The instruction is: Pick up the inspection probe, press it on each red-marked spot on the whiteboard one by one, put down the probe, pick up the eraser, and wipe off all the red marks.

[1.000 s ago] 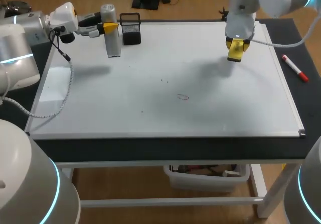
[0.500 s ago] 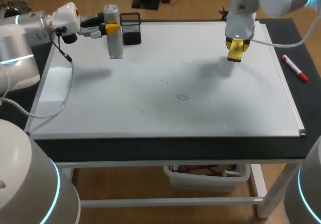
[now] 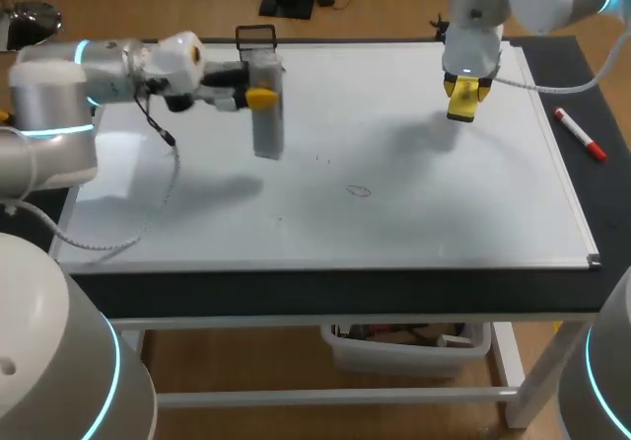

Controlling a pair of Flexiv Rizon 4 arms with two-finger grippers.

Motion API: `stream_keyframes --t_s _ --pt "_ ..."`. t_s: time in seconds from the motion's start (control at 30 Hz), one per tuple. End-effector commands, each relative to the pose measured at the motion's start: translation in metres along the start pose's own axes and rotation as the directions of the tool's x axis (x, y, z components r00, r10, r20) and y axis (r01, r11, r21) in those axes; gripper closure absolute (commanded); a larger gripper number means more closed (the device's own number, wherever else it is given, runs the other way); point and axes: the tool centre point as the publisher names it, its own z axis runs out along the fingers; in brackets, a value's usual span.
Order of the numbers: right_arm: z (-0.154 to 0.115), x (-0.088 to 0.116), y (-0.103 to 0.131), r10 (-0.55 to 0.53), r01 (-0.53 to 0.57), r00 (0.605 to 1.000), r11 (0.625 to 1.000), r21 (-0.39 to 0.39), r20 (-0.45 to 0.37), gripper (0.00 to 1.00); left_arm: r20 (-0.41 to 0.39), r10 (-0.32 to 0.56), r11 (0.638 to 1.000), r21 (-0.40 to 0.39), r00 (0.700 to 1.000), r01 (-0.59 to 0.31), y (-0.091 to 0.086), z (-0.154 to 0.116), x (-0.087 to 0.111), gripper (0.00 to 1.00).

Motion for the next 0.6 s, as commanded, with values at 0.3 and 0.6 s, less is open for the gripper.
stream_keyframes --t_s 0.3,0.6 --pt "-0.001 0.001 -0.001 -0.002 0.002 1.0 1.0 0.001 -0.002 1.0 -0.162 -0.037 0.999 0.025 0.986 0.041 0.03 0.071 0.02 1.0" --pt "-0.001 0.001 -0.001 -0.002 0.002 1.0 1.0 0.001 -0.002 1.0 -0.248 -0.06 0.998 0.02 0.967 0.067 0.046 0.111 0.032 1.0"
